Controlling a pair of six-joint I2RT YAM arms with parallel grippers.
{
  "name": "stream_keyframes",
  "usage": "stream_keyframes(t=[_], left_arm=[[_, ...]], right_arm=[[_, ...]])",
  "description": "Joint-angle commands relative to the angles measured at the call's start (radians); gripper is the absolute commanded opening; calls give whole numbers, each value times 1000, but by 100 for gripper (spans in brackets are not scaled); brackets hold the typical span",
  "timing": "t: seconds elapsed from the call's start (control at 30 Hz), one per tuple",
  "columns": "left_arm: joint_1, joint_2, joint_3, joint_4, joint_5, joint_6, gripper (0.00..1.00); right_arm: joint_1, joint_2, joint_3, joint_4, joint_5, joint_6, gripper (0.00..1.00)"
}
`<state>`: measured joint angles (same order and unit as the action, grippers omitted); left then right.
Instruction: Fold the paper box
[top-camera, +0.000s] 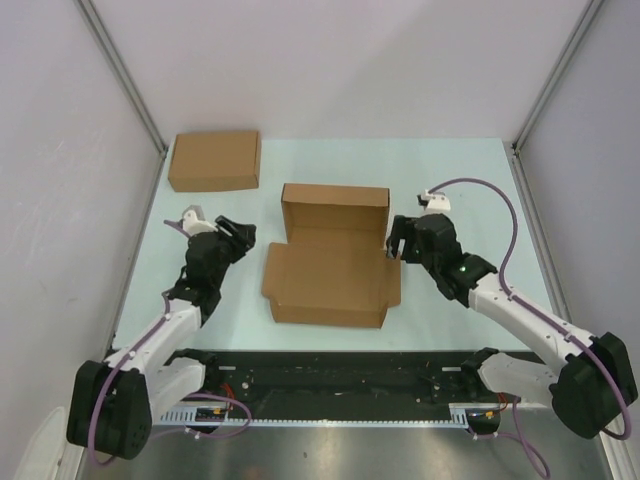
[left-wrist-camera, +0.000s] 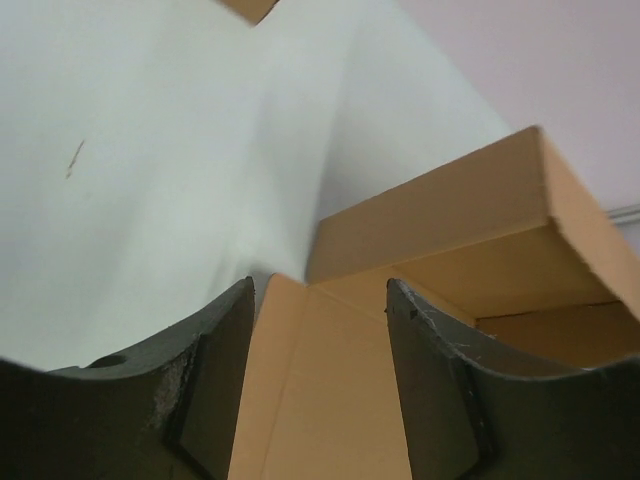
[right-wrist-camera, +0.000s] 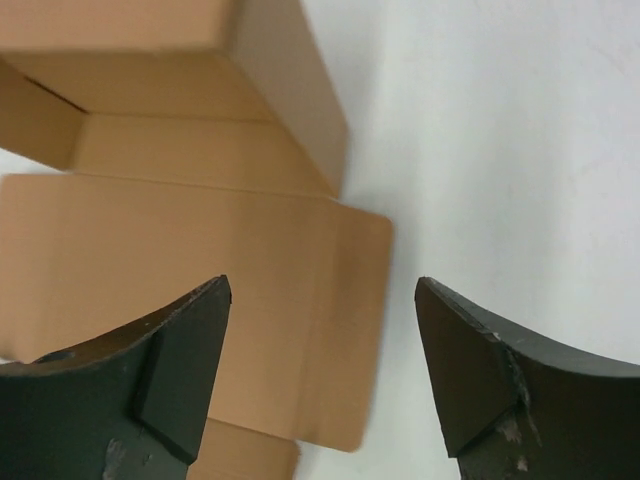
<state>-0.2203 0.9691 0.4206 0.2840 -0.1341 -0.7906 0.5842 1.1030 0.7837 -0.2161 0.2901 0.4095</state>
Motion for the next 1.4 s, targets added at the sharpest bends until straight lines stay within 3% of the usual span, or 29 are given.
stream_keyframes(t=[0.0, 0.13, 0.33, 0.4, 0.53, 0.73, 1.13, 1.37], left_arm=[[-1, 52, -5, -8, -87, -68, 60], [-1, 230, 94, 18, -113, -72, 59], [-1, 507, 248, 43, -78, -55, 58], [-1, 563, 274, 64, -46, -73, 57], [-1, 655, 316, 86, 14, -78, 56], [-13, 671, 336, 133, 94, -94, 55], [-113, 620, 346, 106, 122, -105, 55], [-47, 393, 320, -83, -11, 25, 59]], right_arm=[[-92, -26, -70, 116, 46, 75, 75], [-210, 101, -80, 200, -69, 155, 69], [-250, 306, -17, 369, -130, 219, 63], [-268, 417, 44, 370, -166, 232, 63], [-270, 489, 80, 409, -187, 238, 63], [-264, 538, 155, 405, -207, 235, 63], [-238, 537, 222, 333, -213, 230, 66], [-320, 323, 227, 167, -92, 207, 77]])
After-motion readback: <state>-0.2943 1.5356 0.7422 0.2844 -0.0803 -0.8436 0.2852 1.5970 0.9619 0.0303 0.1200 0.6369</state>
